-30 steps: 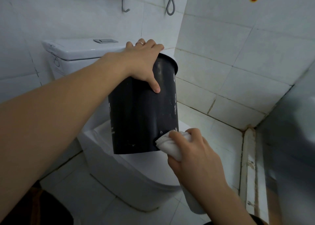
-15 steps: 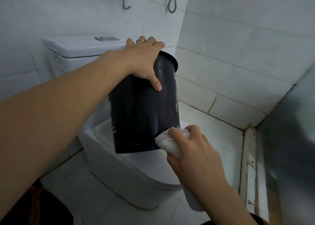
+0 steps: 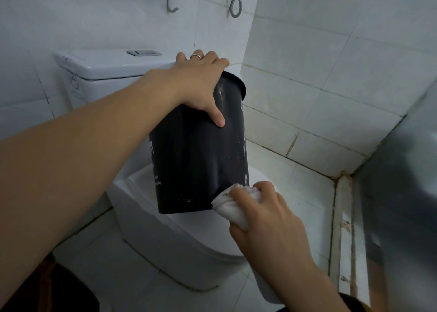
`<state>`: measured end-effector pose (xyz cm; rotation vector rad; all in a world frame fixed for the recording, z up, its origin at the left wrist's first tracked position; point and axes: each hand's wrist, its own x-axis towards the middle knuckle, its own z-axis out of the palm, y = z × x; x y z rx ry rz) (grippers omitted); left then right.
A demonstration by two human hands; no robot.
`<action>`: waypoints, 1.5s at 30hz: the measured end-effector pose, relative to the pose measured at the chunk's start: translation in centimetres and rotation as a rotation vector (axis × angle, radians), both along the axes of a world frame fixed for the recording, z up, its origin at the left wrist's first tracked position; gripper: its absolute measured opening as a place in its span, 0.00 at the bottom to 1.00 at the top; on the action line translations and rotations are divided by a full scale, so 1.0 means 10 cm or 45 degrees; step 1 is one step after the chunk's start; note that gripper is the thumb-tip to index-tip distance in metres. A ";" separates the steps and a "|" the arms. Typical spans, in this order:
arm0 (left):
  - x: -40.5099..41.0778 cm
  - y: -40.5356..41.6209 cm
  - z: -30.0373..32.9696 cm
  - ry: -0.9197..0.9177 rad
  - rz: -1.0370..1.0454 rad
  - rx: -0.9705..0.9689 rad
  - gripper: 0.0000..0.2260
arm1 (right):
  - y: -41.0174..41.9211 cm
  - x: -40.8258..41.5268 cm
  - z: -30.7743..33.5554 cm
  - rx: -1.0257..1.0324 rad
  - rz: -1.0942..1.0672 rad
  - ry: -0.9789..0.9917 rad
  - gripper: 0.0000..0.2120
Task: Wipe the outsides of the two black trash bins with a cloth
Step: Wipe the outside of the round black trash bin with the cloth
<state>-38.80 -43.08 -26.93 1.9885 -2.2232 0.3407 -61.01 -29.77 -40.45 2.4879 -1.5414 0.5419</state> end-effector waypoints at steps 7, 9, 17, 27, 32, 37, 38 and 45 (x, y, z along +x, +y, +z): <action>-0.08 0.00 0.00 -0.040 -0.016 -0.041 0.57 | -0.26 0.13 0.15 -0.072 -0.051 -0.114 0.17; -0.07 0.01 0.00 -0.027 -0.011 -0.052 0.58 | -0.27 0.13 0.14 -0.061 -0.058 -0.106 0.17; 0.09 0.05 0.08 0.244 0.007 -0.003 0.56 | -0.27 0.07 0.09 0.021 -0.046 -0.167 0.17; 0.24 0.06 0.00 0.354 0.062 0.006 0.57 | -0.27 0.00 0.05 0.042 -0.040 -0.196 0.17; 0.23 0.06 0.00 0.349 0.050 0.028 0.54 | -0.16 -0.07 0.02 0.102 -0.046 -0.155 0.16; 0.20 0.06 0.01 0.323 0.040 0.023 0.55 | -0.34 -0.01 0.17 0.110 -0.051 -0.190 0.16; 0.19 0.06 0.01 0.312 0.036 0.022 0.55 | -0.38 0.01 0.19 0.101 -0.057 -0.203 0.16; 0.12 0.05 0.02 0.282 0.016 0.015 0.54 | -0.26 -0.08 0.08 0.077 -0.047 -0.172 0.15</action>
